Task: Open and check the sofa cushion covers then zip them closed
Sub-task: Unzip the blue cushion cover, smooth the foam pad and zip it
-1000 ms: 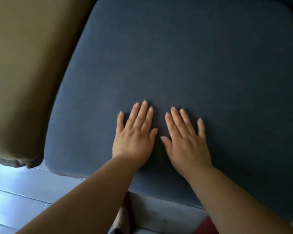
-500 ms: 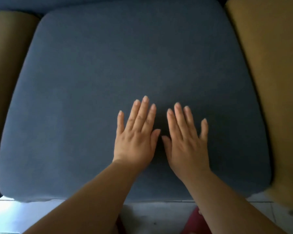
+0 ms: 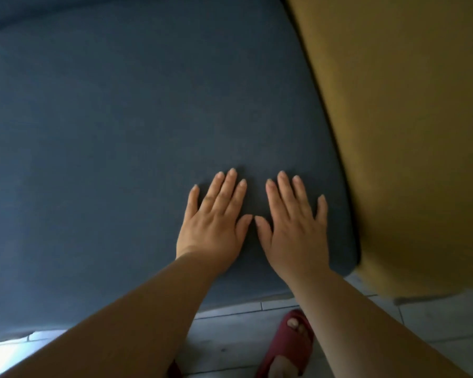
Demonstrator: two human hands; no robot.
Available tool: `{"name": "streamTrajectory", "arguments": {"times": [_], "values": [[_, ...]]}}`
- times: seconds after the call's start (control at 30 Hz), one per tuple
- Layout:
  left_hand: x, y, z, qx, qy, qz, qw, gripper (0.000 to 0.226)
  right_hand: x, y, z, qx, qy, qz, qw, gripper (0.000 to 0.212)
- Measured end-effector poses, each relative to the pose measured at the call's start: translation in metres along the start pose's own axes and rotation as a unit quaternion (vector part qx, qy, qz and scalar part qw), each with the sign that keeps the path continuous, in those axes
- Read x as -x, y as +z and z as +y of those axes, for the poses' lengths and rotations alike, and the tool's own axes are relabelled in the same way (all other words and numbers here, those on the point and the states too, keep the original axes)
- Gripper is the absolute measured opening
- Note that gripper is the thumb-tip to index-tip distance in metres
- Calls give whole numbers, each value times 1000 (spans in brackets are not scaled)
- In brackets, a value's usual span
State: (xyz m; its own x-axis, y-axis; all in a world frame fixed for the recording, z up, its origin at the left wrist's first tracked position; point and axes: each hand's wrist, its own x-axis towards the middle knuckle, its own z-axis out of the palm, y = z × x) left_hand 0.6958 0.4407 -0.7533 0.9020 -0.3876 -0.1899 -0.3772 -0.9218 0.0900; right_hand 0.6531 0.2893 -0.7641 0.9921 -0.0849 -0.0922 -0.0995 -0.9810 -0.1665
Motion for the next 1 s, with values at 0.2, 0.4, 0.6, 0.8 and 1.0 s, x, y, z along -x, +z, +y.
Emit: {"name": "streamTrajectory", "arguments": {"times": [0.2,0.4,0.6,0.8,1.0], "values": [[-3,11,0,-17,6,45,999,61,0,5,2,-28,-8,24,999,64],[-4,8,-1,-7,4,44,999,61,-3,0,1,-44,-18,16,999,65],[28,4,-8,7,40,95,995,57,26,-5,25,-57,62,60,995,65],[39,-20,-13,61,45,158,985,53,27,-21,-30,-81,8,111,990,64],[102,-3,-126,30,-139,118,983,56,35,13,-111,-8,-51,-5,999,63]]}}
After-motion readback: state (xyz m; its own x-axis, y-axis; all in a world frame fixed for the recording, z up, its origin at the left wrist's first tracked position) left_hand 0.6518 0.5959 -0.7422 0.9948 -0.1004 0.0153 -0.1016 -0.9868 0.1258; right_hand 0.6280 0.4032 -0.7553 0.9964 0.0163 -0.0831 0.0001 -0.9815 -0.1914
